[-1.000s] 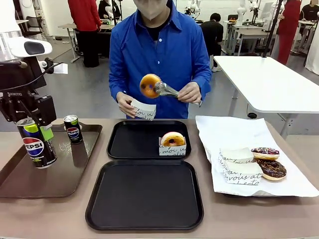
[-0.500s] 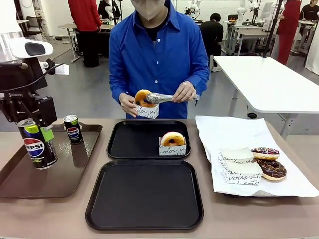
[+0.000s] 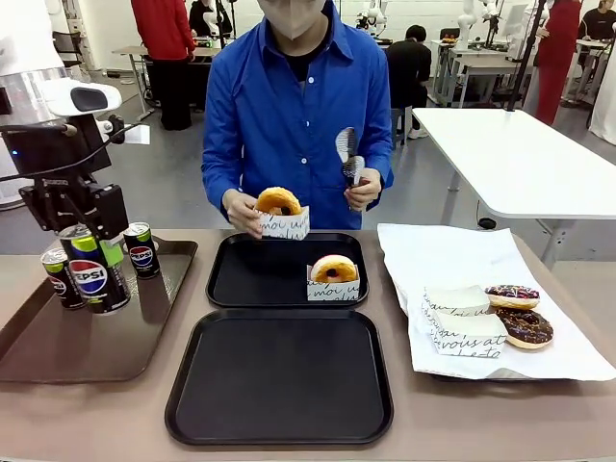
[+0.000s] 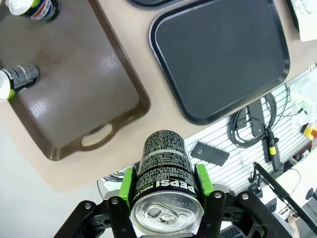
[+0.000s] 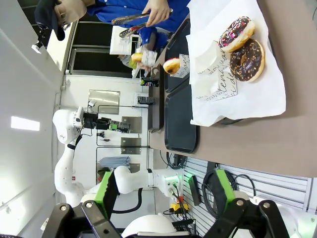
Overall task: Set up donuts and drinks on trays.
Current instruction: Pick up one Pepsi coke and place it on the Flat Tray.
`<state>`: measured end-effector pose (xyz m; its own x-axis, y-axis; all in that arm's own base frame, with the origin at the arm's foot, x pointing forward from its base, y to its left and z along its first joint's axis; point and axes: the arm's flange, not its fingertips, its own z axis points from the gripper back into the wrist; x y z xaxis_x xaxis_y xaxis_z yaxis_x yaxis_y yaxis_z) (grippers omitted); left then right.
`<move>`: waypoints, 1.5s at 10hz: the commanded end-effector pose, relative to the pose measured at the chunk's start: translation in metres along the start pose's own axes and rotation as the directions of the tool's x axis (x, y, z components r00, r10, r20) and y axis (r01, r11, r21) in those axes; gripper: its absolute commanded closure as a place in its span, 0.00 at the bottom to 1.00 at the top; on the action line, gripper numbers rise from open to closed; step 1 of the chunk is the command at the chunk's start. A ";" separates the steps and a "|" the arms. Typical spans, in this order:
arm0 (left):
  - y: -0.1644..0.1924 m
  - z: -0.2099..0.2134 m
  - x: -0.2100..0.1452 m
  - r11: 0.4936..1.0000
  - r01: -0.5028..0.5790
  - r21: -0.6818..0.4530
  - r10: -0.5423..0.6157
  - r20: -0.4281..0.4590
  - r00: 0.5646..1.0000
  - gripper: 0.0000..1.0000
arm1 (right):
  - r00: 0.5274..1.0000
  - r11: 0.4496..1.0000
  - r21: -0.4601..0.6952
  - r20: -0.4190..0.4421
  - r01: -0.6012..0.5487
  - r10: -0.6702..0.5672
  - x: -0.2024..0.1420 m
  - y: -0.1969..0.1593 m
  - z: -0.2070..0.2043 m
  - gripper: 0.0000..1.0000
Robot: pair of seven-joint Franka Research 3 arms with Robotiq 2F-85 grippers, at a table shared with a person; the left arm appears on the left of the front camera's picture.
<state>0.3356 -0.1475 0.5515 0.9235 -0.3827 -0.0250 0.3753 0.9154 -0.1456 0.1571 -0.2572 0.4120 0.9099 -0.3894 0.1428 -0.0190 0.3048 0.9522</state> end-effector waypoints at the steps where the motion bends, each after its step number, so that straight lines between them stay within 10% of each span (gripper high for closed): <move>1: -0.008 0.000 0.023 0.999 0.020 0.030 -0.021 0.035 0.999 0.42 | 1.000 1.000 0.013 0.003 -0.012 0.012 -0.001 0.001 0.001 0.00; 4: -0.031 -0.012 0.046 0.996 0.040 0.085 -0.043 0.036 0.998 0.42 | 1.000 1.000 0.013 0.003 -0.012 0.012 -0.001 0.001 0.001 0.00; 10: 0.010 0.043 -0.058 0.997 0.047 0.063 -0.053 0.088 0.995 0.42 | 1.000 1.000 0.013 0.003 -0.012 0.012 -0.001 0.001 0.001 0.00; 15: -0.020 0.019 0.010 0.996 0.030 0.089 -0.043 0.145 0.989 0.42 | 1.000 1.000 0.013 0.003 -0.012 0.012 -0.001 0.001 0.001 0.00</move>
<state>0.3238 -0.1448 0.5734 0.9020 -0.4238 0.0823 0.4296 0.9000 -0.0742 0.1571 -0.2574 0.4118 0.9099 -0.3897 0.1418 -0.0180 0.3044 0.9524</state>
